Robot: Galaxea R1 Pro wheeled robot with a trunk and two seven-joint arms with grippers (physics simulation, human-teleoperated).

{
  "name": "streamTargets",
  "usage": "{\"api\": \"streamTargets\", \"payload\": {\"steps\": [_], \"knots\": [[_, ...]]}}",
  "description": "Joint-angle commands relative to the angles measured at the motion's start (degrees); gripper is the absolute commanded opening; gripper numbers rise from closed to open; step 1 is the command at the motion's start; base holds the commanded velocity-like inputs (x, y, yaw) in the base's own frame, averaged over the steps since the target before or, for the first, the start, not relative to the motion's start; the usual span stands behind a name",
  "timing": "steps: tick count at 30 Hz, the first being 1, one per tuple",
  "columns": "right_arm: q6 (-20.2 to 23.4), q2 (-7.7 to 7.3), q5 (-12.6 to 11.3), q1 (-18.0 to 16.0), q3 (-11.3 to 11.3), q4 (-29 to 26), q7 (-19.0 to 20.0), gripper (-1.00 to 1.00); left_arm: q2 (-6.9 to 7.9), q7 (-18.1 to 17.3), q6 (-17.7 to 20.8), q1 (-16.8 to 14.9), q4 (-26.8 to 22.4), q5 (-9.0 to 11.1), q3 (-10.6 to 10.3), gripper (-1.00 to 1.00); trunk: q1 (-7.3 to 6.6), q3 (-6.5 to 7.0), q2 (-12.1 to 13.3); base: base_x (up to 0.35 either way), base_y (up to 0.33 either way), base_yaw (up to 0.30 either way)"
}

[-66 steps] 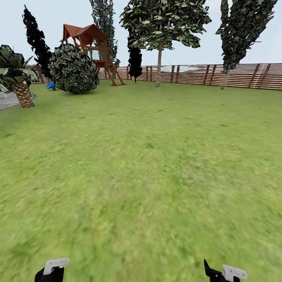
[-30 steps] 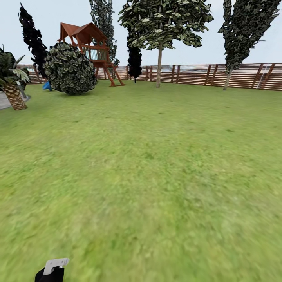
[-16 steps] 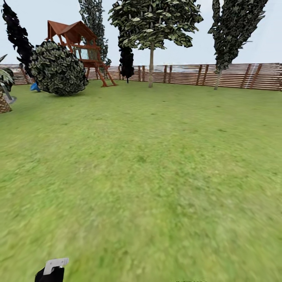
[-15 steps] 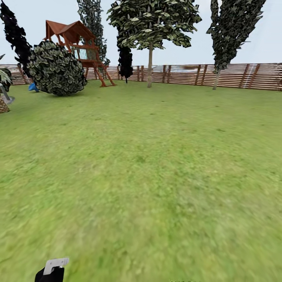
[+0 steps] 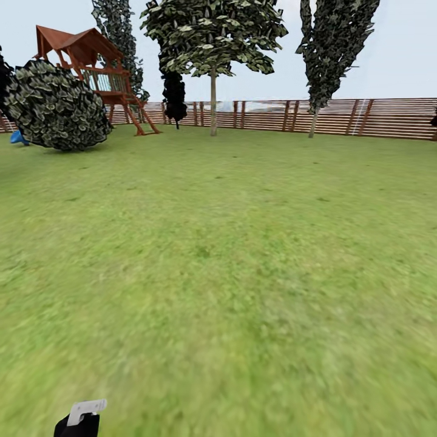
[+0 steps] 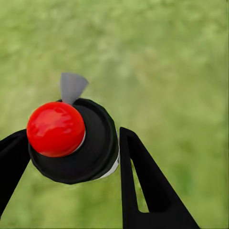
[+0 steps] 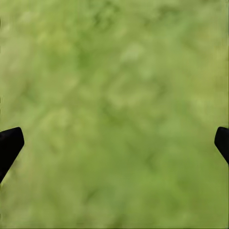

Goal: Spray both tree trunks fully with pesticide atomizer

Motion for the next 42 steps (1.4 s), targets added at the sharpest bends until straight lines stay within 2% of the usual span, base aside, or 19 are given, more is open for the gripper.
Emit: {"api": "streamTargets", "payload": {"steps": [1,42], "knots": [[0.0,0.06,0.0,0.0,0.0,0.0,0.0,1.0,0.0,0.0,0.0,0.0,0.0,0.0,0.0,-1.0,0.0,0.0,0.0,0.337,0.0,-0.003],[-0.1,-0.06,-0.1,0.0,-0.1,0.4,0.0,1.0,0.07,0.0,0.0,0.0,0.0,0.0,0.0,-1.0,0.0,0.0,0.0,0.338,0.0,0.0]]}}
